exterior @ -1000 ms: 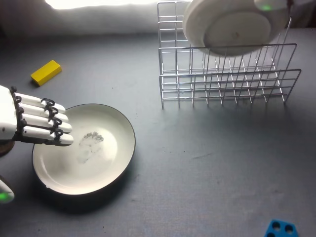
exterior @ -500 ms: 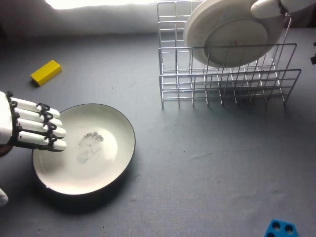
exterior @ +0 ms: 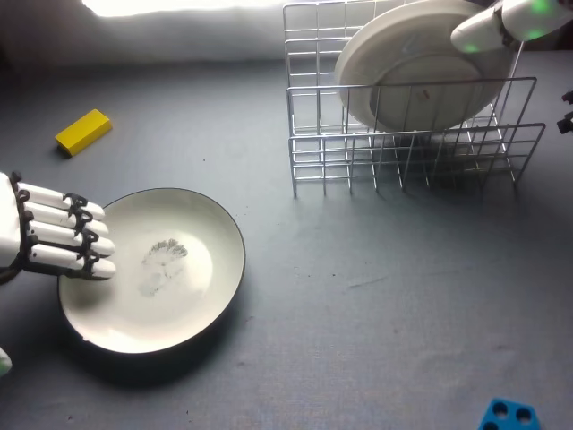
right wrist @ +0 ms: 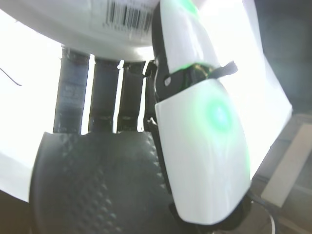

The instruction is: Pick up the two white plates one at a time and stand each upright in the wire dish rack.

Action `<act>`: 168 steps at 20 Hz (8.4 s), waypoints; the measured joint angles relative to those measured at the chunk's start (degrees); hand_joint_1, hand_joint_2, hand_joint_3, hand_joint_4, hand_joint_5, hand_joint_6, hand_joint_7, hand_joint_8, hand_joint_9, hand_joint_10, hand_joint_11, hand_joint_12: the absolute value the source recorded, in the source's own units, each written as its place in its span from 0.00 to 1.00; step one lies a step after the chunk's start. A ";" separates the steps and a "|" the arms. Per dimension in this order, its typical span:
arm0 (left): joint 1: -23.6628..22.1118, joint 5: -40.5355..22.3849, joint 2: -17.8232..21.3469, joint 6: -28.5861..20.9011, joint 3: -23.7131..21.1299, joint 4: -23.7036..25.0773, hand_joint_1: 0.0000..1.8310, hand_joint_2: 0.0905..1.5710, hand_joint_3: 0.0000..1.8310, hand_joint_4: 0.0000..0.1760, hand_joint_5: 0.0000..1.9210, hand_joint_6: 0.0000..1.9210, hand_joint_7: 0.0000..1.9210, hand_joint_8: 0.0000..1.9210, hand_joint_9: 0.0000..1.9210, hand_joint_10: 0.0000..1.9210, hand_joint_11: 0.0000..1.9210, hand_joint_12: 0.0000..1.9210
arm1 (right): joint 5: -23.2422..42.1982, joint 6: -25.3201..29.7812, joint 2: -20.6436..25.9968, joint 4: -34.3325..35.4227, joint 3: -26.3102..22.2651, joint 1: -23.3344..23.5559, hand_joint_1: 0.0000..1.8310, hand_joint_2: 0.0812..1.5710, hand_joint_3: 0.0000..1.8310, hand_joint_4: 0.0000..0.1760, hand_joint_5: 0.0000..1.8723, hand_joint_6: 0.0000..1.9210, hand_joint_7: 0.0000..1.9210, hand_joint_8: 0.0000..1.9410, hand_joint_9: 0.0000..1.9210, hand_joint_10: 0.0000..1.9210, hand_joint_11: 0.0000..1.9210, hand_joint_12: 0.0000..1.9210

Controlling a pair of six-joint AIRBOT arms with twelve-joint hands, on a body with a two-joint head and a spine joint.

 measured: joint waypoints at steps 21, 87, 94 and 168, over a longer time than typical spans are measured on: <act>1.36 0.66 -0.66 0.31 1.53 -0.85 0.00 0.64 0.00 0.00 0.02 0.00 0.01 0.00 0.00 0.00 0.00 0.00 | 1.62 -0.46 -0.07 -0.26 0.15 2.32 0.59 0.66 0.00 0.00 0.40 0.01 0.47 0.00 0.45 0.11 0.25 0.67; 11.72 -0.87 -3.08 -5.09 4.98 -10.08 0.00 0.63 0.00 0.00 0.00 0.00 0.00 0.00 0.00 0.00 0.00 0.00 | 5.60 -89.88 -31.21 7.21 -4.52 -6.16 0.66 0.64 0.00 0.00 0.19 0.02 0.18 0.01 0.17 0.04 0.00 0.62; 11.72 -0.87 -3.08 -5.09 4.98 -10.08 0.00 0.64 0.00 0.00 0.02 0.01 0.00 0.00 0.00 0.00 0.00 0.00 | 5.62 -89.88 -31.21 8.20 -4.52 -6.16 0.71 0.68 0.00 0.00 0.36 0.02 0.38 0.01 0.40 0.05 0.22 0.62; -3.43 -2.23 9.99 -9.84 0.46 -7.26 0.00 0.63 0.00 0.00 0.02 0.00 0.00 0.00 0.00 0.00 0.00 0.00 | -10.32 -50.40 -15.74 7.76 -17.29 10.49 0.76 0.67 0.00 0.00 0.52 0.50 0.55 0.41 0.53 0.53 0.49 0.53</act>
